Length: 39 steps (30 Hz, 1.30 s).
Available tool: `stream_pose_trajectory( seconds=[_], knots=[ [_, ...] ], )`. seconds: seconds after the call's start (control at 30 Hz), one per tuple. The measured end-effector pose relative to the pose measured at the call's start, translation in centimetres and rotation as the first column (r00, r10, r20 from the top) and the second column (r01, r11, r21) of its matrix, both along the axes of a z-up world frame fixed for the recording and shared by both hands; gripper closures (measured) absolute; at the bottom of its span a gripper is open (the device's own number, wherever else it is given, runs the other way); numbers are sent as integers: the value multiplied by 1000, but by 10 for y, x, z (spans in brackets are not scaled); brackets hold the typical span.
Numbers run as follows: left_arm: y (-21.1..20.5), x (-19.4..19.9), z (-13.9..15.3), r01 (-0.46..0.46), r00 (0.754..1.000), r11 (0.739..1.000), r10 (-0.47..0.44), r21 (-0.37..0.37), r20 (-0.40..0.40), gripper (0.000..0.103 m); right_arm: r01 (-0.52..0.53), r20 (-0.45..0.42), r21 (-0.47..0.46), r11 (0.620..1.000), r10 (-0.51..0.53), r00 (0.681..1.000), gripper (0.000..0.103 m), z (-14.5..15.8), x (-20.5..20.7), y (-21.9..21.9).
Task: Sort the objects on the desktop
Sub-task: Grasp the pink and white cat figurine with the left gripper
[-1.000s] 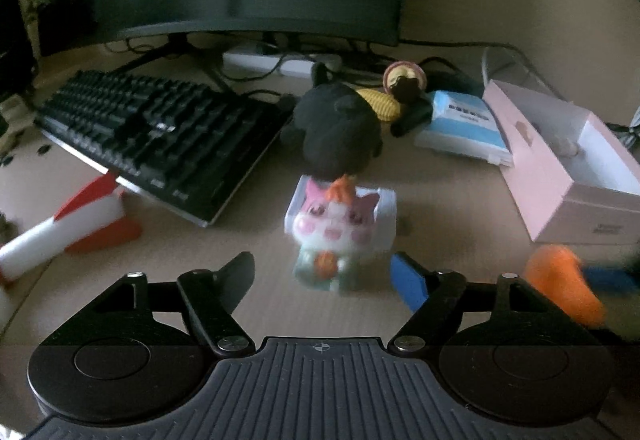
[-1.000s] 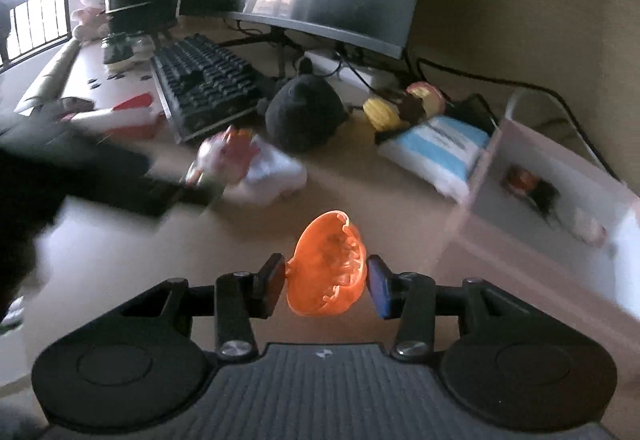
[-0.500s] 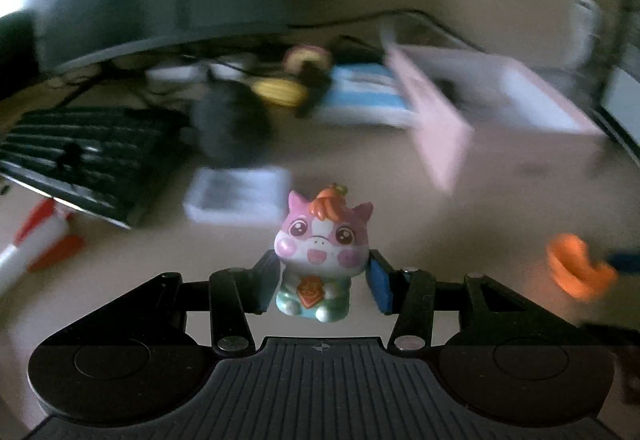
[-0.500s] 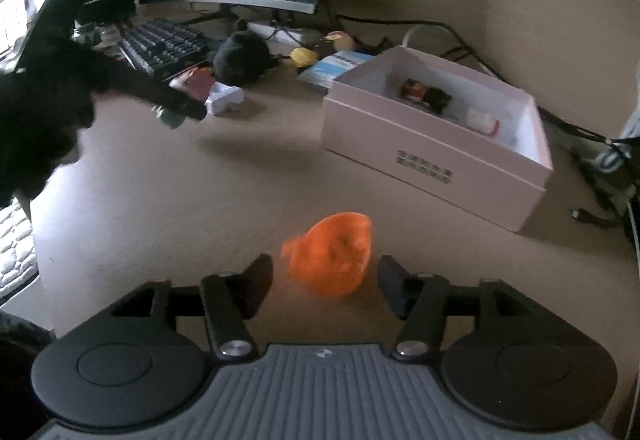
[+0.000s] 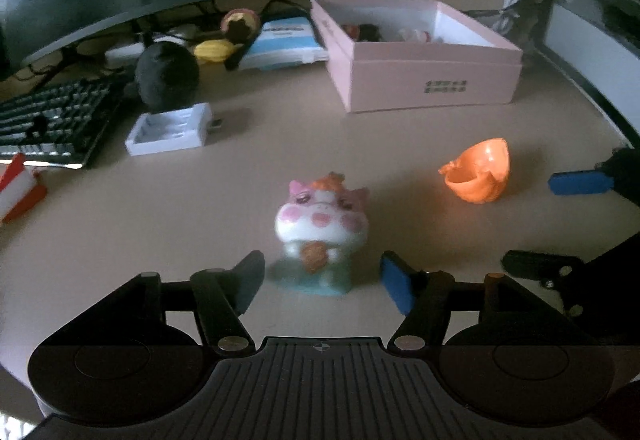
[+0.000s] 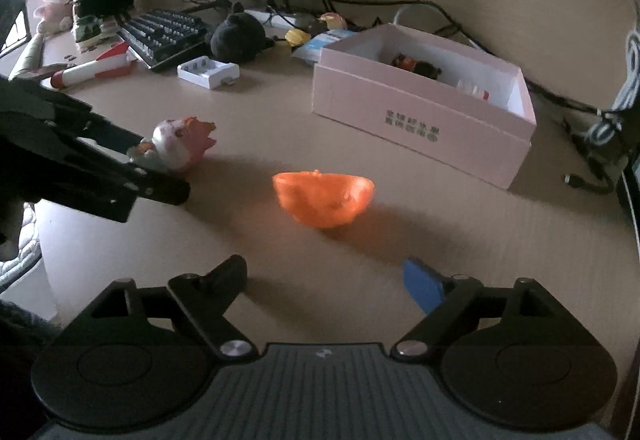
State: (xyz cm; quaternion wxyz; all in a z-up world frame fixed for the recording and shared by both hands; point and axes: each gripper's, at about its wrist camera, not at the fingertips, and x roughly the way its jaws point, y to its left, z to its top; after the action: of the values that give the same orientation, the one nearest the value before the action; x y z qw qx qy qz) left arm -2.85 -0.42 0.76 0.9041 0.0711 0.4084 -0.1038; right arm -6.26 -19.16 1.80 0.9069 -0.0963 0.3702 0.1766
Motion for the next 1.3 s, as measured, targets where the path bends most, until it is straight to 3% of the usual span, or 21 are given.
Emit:
stream_pose_trajectory(
  seconds=[0.27, 0.63, 0.97, 1.13, 1.3],
  knots=[
    [22, 9, 5, -131, 991, 991, 131, 39, 15, 25, 2, -6, 22, 1000, -2, 1000, 14, -2, -1, -4],
    [36, 7, 10, -206, 978, 976, 205, 70, 26, 12, 5, 1, 18, 1000, -5, 1000, 10, -3, 0, -3],
    [58, 5, 11, -295, 956, 953, 294, 69, 20, 8, 5, 16, 31, 1000, -5, 1000, 10, 1, 3, 5],
    [64, 2, 11, -293, 956, 955, 293, 50, 0, 7, 5, 24, 40, 999, -6, 1000, 10, 5, 9, 10],
    [63, -5, 11, -204, 979, 979, 203, -9, -28, 7, -2, 26, 32, 999, 1, 1000, 10, 4, 10, 15]
  ],
)
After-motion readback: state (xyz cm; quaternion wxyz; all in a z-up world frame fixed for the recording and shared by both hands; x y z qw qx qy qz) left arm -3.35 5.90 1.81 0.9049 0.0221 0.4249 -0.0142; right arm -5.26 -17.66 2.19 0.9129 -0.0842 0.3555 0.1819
